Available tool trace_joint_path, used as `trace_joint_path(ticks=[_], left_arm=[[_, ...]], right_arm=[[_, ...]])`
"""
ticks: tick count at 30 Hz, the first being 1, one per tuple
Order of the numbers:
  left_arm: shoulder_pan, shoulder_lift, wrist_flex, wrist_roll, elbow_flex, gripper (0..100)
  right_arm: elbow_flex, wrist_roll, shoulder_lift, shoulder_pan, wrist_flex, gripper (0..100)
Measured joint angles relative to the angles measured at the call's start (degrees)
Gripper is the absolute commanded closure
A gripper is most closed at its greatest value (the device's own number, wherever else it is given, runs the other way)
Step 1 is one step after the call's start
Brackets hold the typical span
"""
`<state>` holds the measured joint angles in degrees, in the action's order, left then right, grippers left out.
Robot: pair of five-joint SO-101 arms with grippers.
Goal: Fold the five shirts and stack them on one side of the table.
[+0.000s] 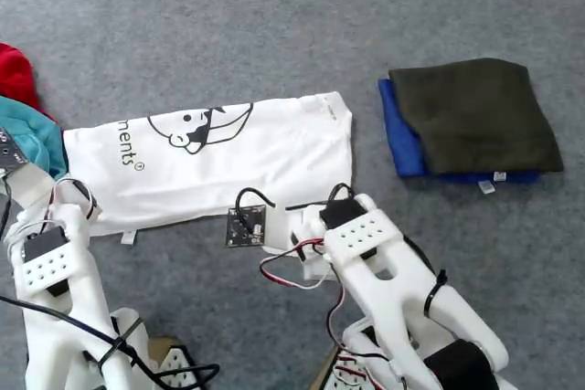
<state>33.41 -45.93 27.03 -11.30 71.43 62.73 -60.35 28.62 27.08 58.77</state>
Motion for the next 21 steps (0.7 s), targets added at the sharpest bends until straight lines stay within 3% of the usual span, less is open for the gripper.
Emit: trace_joint_path(ticks=[6, 12, 17, 21], left_arm=[[0.0, 0.0, 0.0, 0.0, 0.1, 97], [0.0, 0.0, 0.0, 0.0, 0.2, 97], [0.0, 0.0, 0.0, 0.0, 0.2, 97], [0.0, 0.0, 0.0, 0.4, 0.2, 97]], right_arm=[[0.0, 0.0, -6.6, 0.0, -5.2, 78.3], [-6.5, 0.2, -15.7, -0.3, -4.6, 85.5], [-8.2, 0.2, -17.1, -0.4, -4.6, 98.8], [-9.4, 0.2, -18.2, -1.2, -4.6, 98.5]])
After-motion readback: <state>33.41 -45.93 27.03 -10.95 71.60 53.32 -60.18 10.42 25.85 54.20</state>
